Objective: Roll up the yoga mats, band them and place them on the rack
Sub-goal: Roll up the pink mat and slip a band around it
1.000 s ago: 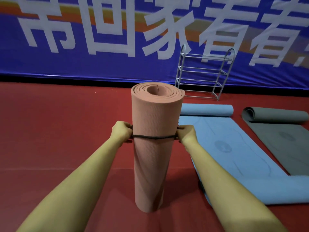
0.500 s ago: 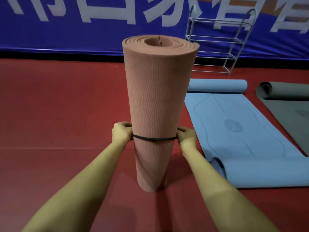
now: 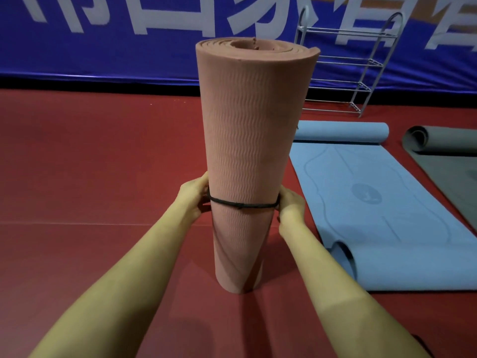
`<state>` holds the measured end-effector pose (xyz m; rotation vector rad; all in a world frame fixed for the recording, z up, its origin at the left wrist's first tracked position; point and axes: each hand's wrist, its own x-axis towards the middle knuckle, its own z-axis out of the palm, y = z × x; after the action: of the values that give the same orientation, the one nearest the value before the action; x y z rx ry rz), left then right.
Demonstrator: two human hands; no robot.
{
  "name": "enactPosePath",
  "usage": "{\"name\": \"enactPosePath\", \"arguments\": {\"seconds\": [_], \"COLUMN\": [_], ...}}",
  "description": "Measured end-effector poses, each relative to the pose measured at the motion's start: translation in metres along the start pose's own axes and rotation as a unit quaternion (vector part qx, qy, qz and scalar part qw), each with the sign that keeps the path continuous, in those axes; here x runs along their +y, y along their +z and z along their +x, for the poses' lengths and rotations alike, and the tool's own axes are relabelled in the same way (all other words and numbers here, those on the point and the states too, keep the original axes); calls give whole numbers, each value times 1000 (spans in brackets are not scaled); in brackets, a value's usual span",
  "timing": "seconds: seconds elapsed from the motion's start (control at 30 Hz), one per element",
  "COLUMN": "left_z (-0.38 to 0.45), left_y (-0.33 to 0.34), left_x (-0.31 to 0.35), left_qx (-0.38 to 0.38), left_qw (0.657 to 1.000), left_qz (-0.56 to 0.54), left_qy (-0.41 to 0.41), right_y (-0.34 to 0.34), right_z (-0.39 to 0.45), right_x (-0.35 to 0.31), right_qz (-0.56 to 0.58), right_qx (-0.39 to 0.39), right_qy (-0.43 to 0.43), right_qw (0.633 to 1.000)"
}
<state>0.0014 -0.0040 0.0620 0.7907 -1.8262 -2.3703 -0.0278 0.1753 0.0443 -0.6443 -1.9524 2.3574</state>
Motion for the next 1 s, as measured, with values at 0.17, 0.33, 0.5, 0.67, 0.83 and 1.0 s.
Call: {"name": "enactPosePath", "arguments": {"seconds": [0.17, 0.33, 0.5, 0.67, 0.83, 1.0], "left_z": [-10, -15, -25, -31, -35, -48], "left_y": [9, 15, 25, 22, 20, 34], "left_x": [3, -7, -8, -21, -10, 7], "left_qx": [-66, -86, -2, 6, -50, -133], "left_qw": [996, 993, 990, 985, 991, 978], "left_qz": [-30, -42, -15, -43, -5, 31], "left_qy": [46, 74, 138, 164, 128, 157], "right_y": [1, -7, -13, -37, -41, -43], "right_z": [-13, -33, -38, -35, -45, -58], "right_x": [-10, -18, -2, 9, -8, -14], "right_qz": [30, 71, 93, 12, -128, -82], "right_qx": [32, 8, -138, -294, -269, -197], "right_qy": [-9, -28, -71, -106, -151, -114], "right_qw": [999, 997, 983, 950, 943, 970]}}
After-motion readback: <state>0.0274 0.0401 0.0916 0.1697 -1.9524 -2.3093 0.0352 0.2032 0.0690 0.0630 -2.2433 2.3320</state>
